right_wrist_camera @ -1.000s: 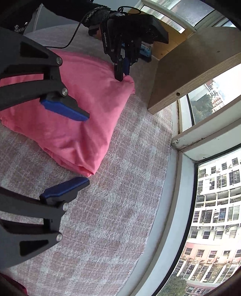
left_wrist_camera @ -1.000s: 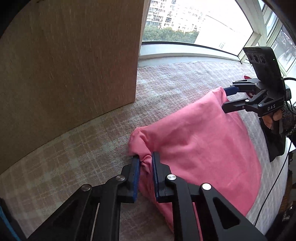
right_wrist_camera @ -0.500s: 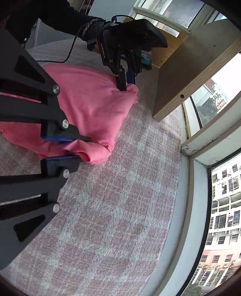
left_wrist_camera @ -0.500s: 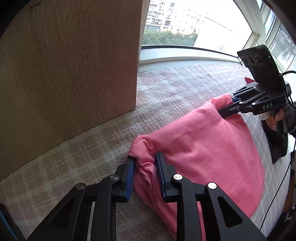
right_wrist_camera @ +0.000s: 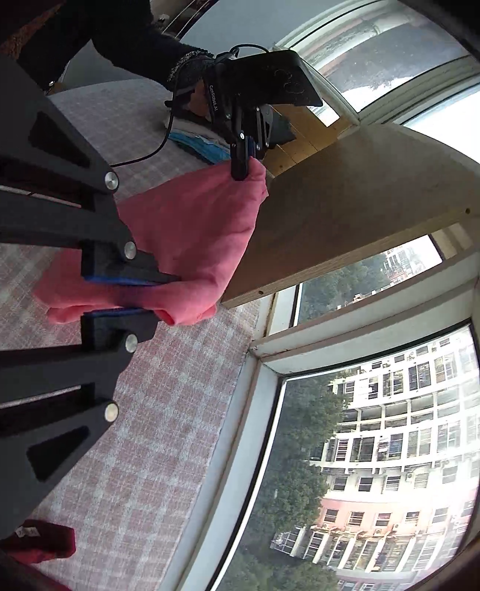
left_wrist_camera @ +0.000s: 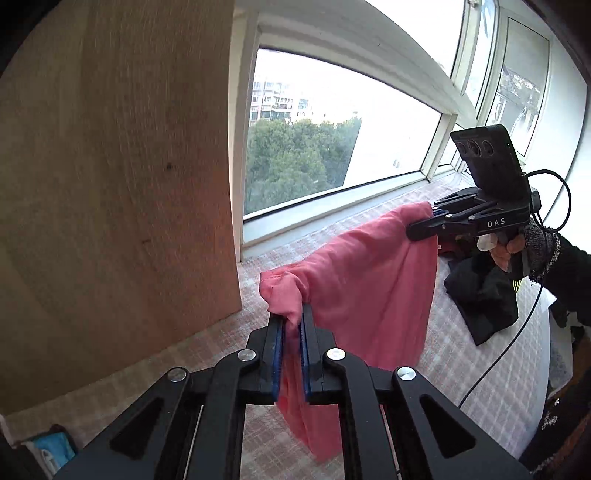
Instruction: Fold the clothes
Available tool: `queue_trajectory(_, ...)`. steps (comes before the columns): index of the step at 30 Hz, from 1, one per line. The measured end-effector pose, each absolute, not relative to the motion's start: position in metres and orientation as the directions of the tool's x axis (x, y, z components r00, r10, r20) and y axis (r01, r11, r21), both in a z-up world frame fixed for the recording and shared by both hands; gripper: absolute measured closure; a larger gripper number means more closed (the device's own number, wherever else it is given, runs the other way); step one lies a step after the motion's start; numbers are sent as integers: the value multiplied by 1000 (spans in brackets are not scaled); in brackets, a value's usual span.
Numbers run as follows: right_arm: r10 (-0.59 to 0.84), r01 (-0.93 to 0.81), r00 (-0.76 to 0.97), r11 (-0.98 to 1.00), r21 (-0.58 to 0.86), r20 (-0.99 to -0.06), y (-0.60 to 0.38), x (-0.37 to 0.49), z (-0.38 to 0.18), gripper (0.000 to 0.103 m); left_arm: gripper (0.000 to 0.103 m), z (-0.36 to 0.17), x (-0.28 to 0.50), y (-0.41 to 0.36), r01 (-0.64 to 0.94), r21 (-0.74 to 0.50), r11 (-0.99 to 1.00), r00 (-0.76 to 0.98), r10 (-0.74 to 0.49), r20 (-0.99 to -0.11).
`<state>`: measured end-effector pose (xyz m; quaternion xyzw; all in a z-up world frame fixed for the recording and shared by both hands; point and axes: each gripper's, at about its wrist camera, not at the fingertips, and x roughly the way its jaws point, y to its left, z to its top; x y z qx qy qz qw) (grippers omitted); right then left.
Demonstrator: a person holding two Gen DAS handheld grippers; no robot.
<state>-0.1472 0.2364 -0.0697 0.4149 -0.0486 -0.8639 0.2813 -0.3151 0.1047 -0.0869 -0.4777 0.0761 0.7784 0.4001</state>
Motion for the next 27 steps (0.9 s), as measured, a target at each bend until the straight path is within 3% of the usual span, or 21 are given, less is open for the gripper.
queue_trajectory(2, -505, 469, -532, -844, 260, -680, 232, -108, -50, 94, 96, -98, -286, 102, -705, -269, -657, -187, 537, -822)
queue_trajectory(4, -484, 453, -499, -853, 260, -719, 227, -72, -67, 94, 96, -108, -256, 99, -713, -274, -645, -151, 523, -839)
queue_trajectory(9, -379, 342, -205, -891, 297, -902, 206, 1, -200, 86, 90, -135, -182, 93, -733, -289, -615, -59, 482, -874)
queue_trajectory(11, -341, 324, -173, -906, 274, -924, 205, 28, -220, 86, 93, -145, -153, 90, -740, -296, -603, -23, 463, -886)
queue_trajectory(15, -431, 279, -297, -893, 354, -852, 220, 60, -182, 86, 91, -141, -125, 79, -688, -405, -603, 0, 558, -830)
queue_trajectory(21, -452, 293, -395, -887, 357, -800, 207, 33, -164, 85, 89, -125, -146, 122, -719, -295, -629, -191, 587, -786)
queue_trajectory(27, -430, 242, -288, -897, 370, -855, 200, -1, -210, 86, 87, -171, -164, 181, -757, -237, -610, -150, 514, -845)
